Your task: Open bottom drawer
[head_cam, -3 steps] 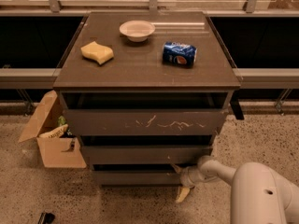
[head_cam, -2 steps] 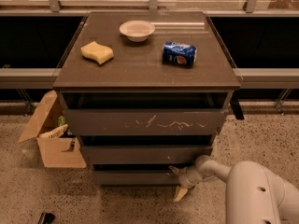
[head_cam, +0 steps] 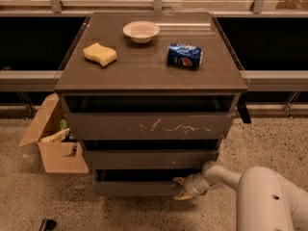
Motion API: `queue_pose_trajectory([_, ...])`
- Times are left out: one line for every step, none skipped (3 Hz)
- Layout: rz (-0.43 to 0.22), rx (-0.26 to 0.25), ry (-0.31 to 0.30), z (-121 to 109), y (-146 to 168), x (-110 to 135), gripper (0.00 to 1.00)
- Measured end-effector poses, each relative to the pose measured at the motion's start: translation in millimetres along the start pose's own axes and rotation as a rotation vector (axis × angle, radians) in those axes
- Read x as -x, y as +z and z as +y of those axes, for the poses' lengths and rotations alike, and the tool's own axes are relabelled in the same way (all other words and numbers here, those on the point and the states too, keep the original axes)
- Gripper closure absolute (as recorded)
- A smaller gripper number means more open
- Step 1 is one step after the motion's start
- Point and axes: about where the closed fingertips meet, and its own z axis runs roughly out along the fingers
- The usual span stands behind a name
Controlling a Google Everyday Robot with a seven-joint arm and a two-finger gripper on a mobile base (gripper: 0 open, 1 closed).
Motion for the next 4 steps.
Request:
queue_pose_trajectory([-0.095,0.015,-0.024,7,-5,15,0.84])
queue_pose_trajectory([-0.165,0.041,-0.061,11,-6,29,1.0])
queue_pose_trajectory([-0.165,0.041,-0.061,14,-6,29,0.81])
queue_pose_trajectory([-0.165,0.041,-0.061,14,-6,29,0.51])
